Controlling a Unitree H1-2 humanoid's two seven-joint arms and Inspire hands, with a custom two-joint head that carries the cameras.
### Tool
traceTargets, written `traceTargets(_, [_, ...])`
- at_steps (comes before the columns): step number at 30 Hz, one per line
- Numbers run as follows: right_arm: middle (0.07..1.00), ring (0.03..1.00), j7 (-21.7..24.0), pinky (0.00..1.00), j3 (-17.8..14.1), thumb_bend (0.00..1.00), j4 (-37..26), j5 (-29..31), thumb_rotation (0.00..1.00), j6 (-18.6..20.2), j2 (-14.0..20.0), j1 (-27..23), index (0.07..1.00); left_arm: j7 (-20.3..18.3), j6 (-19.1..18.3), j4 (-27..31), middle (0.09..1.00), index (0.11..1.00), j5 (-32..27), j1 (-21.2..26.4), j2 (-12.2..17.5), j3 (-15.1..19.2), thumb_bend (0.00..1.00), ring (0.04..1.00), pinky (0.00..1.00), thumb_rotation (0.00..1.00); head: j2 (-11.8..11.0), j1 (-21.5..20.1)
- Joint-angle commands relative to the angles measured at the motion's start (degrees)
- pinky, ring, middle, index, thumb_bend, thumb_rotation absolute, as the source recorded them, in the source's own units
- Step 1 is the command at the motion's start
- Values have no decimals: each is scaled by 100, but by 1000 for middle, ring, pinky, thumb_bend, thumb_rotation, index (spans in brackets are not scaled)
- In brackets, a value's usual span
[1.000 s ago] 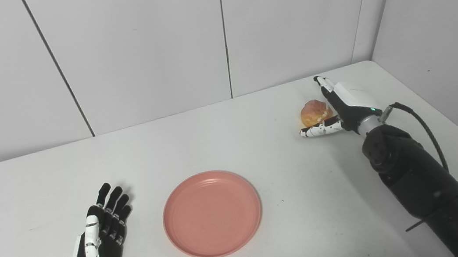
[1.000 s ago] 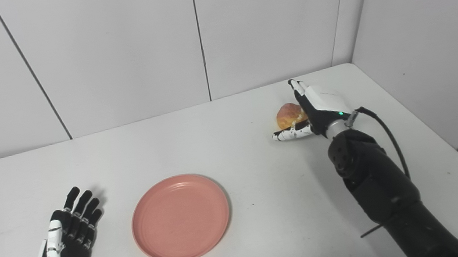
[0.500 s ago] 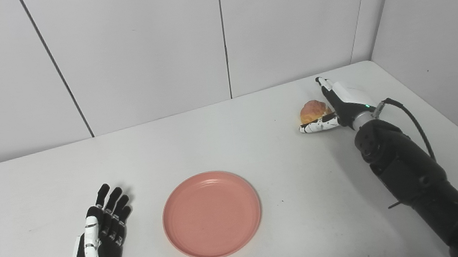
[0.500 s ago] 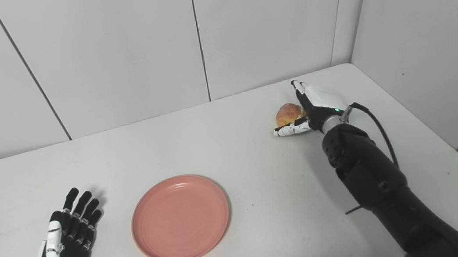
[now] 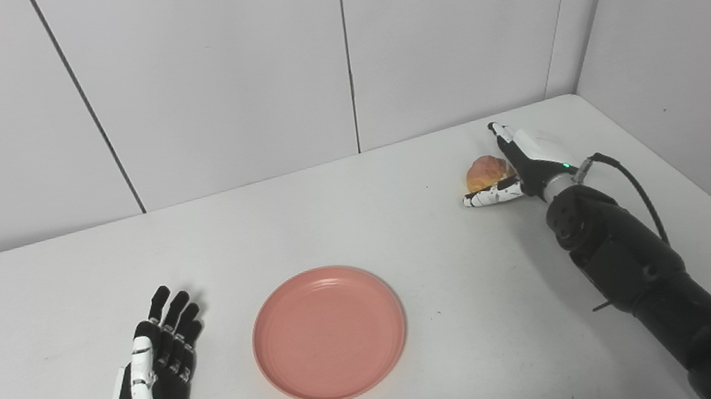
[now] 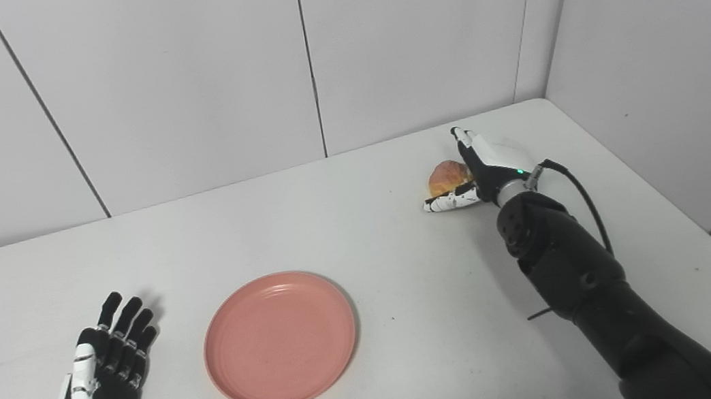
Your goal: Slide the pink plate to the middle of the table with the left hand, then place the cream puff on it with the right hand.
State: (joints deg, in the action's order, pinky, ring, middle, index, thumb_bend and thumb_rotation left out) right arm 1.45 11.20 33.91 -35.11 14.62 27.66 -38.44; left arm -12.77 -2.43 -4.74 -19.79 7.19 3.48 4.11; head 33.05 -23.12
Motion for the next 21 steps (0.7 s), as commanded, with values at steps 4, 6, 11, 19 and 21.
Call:
traceTargets(4, [994, 934, -208, 802, -4, 917, 140, 93, 483, -188, 5, -450, 1000, 79, -401, -270, 956, 951, 76, -455, 65, -13, 339, 959, 995, 1000, 24, 29])
traceTargets(6, [992, 928, -204, 794, 15, 918, 224, 115, 486, -158, -7, -483, 1000, 89, -413, -238, 958, 955, 85, -467, 56, -23, 335, 961, 997, 1000, 43, 113])
traceTargets(11, [986, 904, -172, 759, 76, 899, 332, 149, 476, -169, 0, -523, 1000, 128, -484, -122, 956, 954, 98, -492, 24, -42, 337, 957, 991, 1000, 63, 142])
traceTargets(19, [893, 839, -135, 723, 104, 866, 532, 291, 383, -102, -52, -579, 896, 145, -533, 1, 952, 947, 153, -543, 43, -90, 350, 952, 986, 1000, 96, 175])
traceTargets(21, [877, 827, -157, 719, 130, 863, 568, 299, 372, -124, -61, -584, 880, 159, -579, 57, 952, 947, 158, -563, 49, -97, 351, 951, 986, 1000, 128, 168])
